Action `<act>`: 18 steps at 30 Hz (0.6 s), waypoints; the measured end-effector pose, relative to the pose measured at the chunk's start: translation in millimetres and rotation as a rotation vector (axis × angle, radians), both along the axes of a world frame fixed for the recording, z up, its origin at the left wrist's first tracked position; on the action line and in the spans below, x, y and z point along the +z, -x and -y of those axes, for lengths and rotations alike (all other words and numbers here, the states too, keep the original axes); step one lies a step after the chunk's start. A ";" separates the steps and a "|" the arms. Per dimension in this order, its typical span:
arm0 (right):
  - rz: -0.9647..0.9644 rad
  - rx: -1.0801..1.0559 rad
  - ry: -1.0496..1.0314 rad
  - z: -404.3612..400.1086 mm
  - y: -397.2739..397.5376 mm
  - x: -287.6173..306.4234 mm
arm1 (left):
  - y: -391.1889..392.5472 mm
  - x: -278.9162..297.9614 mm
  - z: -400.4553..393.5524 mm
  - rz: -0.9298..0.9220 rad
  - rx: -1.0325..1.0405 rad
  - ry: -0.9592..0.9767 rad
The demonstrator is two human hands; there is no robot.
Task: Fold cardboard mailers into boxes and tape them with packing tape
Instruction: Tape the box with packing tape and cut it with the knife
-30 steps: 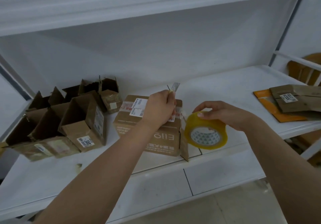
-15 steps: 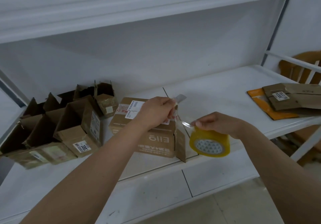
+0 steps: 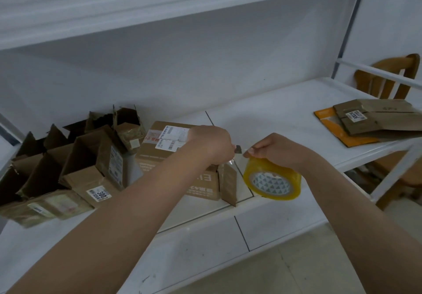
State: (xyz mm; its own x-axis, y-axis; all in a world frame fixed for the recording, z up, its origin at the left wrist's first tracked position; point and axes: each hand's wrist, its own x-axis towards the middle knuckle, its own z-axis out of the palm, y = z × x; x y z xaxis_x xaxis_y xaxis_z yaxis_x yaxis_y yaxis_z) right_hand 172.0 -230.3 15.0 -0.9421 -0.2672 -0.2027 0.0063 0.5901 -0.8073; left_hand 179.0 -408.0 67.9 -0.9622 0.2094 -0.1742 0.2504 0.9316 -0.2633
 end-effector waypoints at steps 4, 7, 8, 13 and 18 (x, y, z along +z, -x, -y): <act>0.026 -0.046 0.047 -2.2 -4.6 0.9 | 0.8 -3.1 10.4 -0.011 -0.026 -0.154; 0.066 -0.059 0.025 -5.3 -8.2 -1.8 | 2.9 -5.9 28.2 -0.049 0.004 -0.548; 0.082 -0.058 0.018 -4.9 -8.8 -3.5 | 4.1 -8.5 33.0 -0.096 0.044 -0.636; 0.141 -0.075 -0.042 0.3 -9.9 -11.2 | 5.7 -23.2 30.2 -0.268 0.166 -0.654; 0.140 -0.120 -0.033 0.3 -7.3 -12.6 | 0.5 -28.5 3.5 -0.327 0.228 -0.380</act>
